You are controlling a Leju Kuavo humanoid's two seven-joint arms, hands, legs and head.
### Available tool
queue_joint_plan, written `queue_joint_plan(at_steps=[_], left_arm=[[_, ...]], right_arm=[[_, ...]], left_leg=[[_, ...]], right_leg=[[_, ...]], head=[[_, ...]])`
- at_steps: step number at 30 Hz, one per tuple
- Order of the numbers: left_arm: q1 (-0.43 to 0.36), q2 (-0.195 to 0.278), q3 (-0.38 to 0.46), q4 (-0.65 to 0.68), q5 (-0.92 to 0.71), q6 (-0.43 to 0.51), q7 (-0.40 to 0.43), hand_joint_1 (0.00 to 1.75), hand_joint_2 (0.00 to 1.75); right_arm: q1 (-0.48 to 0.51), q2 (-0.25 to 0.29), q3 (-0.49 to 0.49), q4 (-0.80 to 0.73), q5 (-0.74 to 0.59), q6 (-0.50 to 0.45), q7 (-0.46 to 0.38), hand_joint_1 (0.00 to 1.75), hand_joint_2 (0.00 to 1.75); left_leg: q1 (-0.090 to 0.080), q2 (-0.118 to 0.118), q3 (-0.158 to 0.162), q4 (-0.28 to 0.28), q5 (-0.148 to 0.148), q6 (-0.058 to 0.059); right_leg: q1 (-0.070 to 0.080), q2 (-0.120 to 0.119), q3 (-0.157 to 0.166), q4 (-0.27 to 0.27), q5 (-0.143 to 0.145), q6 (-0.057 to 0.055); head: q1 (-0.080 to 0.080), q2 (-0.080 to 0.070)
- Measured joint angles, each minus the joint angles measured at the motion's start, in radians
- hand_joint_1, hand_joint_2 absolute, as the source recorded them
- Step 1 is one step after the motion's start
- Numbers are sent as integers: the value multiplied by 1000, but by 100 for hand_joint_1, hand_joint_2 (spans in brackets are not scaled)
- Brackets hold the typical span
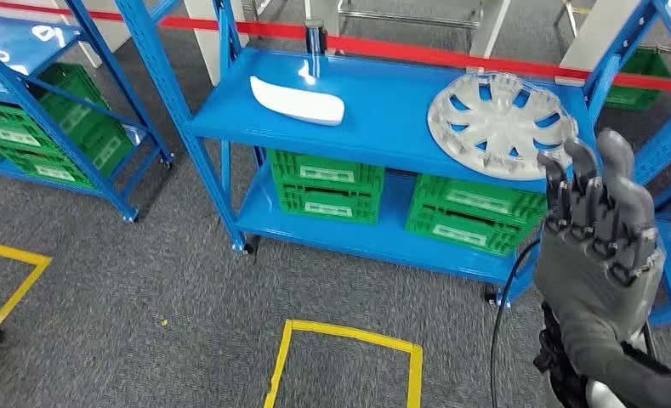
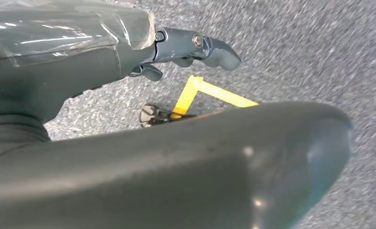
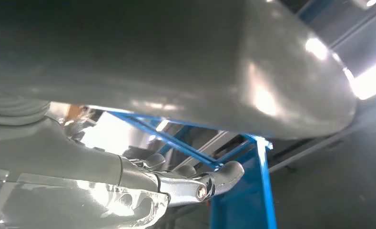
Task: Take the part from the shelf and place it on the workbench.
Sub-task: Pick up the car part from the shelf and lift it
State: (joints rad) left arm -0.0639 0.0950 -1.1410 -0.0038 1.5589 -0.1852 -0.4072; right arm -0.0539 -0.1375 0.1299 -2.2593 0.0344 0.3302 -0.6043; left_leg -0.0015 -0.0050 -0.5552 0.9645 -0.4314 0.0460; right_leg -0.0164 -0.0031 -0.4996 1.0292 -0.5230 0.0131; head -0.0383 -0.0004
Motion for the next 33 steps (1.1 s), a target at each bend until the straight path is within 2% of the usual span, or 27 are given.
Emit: queue_joint_plan(at_steps=[2, 4, 5, 6, 7, 8, 9, 10, 11, 12, 13, 15, 16, 17, 19, 20, 21, 22, 23, 24, 25, 26, 27, 29, 31, 32, 33], left_arm=[[-1, 0, -1, 0, 1, 0, 0, 0, 0], [-1, -2, -4, 0, 2, -1, -1, 0, 0], [0, -3, -5, 0, 3, -1, -1, 0, 0], [0, -4, -5, 0, 4, -1, -1, 0, 0], [1, -6, -7, 0, 4, -1, -1, 0, 0], [1, -7, -10, 0, 5, -1, -2, 0, 0], [1, -8, -13, 0, 7, 0, -2, 0, 0], [1, -8, -17, 0, 8, 0, -2, 0, 0], [1, -8, -20, 0, 8, 0, -3, 0, 0], [1, -8, -21, 1, 9, 0, -5, 0, 0], [1, -8, -22, 1, 9, 0, -6, 0, 0], [0, -7, -23, 1, 9, 1, -8, 0, 0], [-1, -7, -24, 1, 9, 1, -8, 0, 0], [-1, -6, -25, 1, 9, 1, -9, 0, 0], [-1, -7, -27, 1, 9, 3, -9, 0, 0], [0, -8, -28, 1, 9, 5, -9, 0, 0], [0, -8, -28, 1, 9, 6, -9, 0, 0], [0, -9, -28, 1, 9, 7, -9, 0, 0], [0, -9, -28, 1, 9, 8, -9, 0, 0], [0, -8, -28, 1, 9, 9, -9, 0, 0], [2, -7, -28, 2, 9, 9, -9, 0, 0], [3, -6, -28, 3, 9, 10, -10, 0, 0], [4, -4, -28, 4, 9, 10, -10, 0, 0], [4, -3, -29, 4, 9, 8, -13, 0, 0], [3, -3, -29, 5, 9, 5, -16, 0, 0], [2, -3, -30, 5, 9, 4, -17, 0, 0], [2, -4, -30, 5, 9, 3, -18, 0, 0]], right_arm=[[2, -2, -1, 0, -1, -2, -7, 0, 0], [11, -6, -2, 2, -1, -5, -16, 0, 0], [17, -8, -2, 3, -2, -7, -19, 0, 0], [21, -8, -2, 4, -4, -7, -20, 0, 0], [24, -8, -2, 4, -10, -8, -18, 0, 0], [24, -8, -2, 4, -18, -7, -14, 0, 0], [25, -8, -1, 4, -27, -6, -10, 0, 0], [25, -7, -1, 5, -34, -4, -5, 0, 0], [27, -7, -1, 6, -41, -1, 0, 0, 0], [28, -6, -1, 6, -51, 2, 7, 0, 0], [28, -5, -1, 7, -67, 7, 16, 0, 0], [28, 0, -2, 7, -111, 24, 38, 0, 0], [27, 4, -2, 7, -132, 35, 47, 0, 0], [27, 10, -2, 7, -150, 45, 55, 0, 0], [27, 21, -2, 8, -170, 61, 67, 0, 0], [27, 26, -2, 8, -175, 66, 72, 0, 0], [26, 31, -2, 9, -178, 70, 76, 0, 0], [25, 34, -2, 10, -180, 73, 80, 0, 0], [23, 38, -2, 11, -181, 75, 84, 0, 0], [21, 42, -2, 12, -183, 77, 89, 0, 0], [18, 45, -2, 13, -185, 78, 94, 0, 0], [16, 49, -3, 14, -186, 79, 100, 0, 0], [14, 53, -3, 15, -186, 79, 105, 0, 0], [13, 58, -3, 17, -182, 80, 113, 0, 0], [11, 60, -4, 18, -179, 84, 115, 0, 0], [9, 61, -4, 18, -179, 86, 114, 0, 0], [8, 62, -5, 18, -179, 87, 114, 0, 0]], left_leg=[[0, -1, 5, -1, -3, 2], [-1, -3, 14, -2, -12, 4], [-1, -5, 20, -2, -18, 3], [-1, -6, 28, -2, -26, 1], [0, -8, 39, -2, -35, -2], [1, -10, 52, -2, -45, -6], [1, -12, 64, 0, -56, -12], [0, -14, 75, 2, -69, -18], [-2, -14, 81, 5, -81, -24], [-3, -14, 86, 9, -90, -31], [-4, -13, 89, 12, -96, -35], [0, -9, 80, 40, -97, -43], [2, -7, 58, 79, -98, -48], [5, -5, 22, 135, -106, -54], [10, -2, -66, 262, -149, -66], [13, -1, -105, 304, -172, -69], [14, -1, -129, 315, -179, -71], [15, -1, -136, 293, -162, -70], [15, -4, -128, 240, -122, -66], [14, -15, -110, 168, -66, -59], [11, -27, -94, 108, -21, -51], [8, -38, -81, 63, 8, -43], [3, -45, -74, 38, 23, -35], [-2, -39, -59, 19, 18, -21], [0, -34, -34, 7, 18, -12], [2, -32, -22, 4, 16, -8], [1, -30, -17, 4, 12, -5]], right_leg=[[0, 1, -37, 62, -19, -1], [0, 2, -126, 191, -63, -2], [-1, 2, -167, 238, -78, 2], [-3, 2, -192, 251, -78, 9], [-5, 2, -197, 226, -58, 21], [-8, 2, -184, 166, -21, 35], [-11, 0, -164, 93, 28, 45], [-12, -2, -146, 33, 64, 42], [-12, -3, -131, -8, 91, 32], [-11, -4, -124, -24, 103, 17], [-9, -2, -120, -24, 100, 1], [-12, 4, -108, -25, 98, -14], [-13, 7, -100, -25, 94, -20], [-14, 10, -92, -26, 88, -25], [-14, 19, -80, -27, 75, -32], [-13, 26, -73, -27, 68, -32], [-13, 34, -65, -27, 60, -32], [-12, 43, -54, -27, 53, -31], [-11, 52, -42, -27, 45, -30], [-11, 61, -34, -28, 38, -29], [-10, 68, -25, -30, 32, -26], [-10, 75, -20, -32, 27, -23], [-10, 82, -16, -35, 25, -18], [-7, 89, -7, -35, 28, -3], [-4, 65, -13, -9, 17, 5], [-3, 47, -33, 29, 0, 3], [-2, 30, -68, 88, -24, -2]], head=[[1, 0], [2, 0], [2, 0], [2, 0], [2, 0], [3, 0], [3, 0], [4, 0], [4, 0], [4, 0], [3, 0], [3, 0], [2, 0], [2, 0], [1, 0], [2, 0], [2, 0], [1, 0], [1, 0], [2, 0], [2, 0], [2, 0], [1, 0], [-2, 0], [0, 0], [2, 0], [3, 0]])
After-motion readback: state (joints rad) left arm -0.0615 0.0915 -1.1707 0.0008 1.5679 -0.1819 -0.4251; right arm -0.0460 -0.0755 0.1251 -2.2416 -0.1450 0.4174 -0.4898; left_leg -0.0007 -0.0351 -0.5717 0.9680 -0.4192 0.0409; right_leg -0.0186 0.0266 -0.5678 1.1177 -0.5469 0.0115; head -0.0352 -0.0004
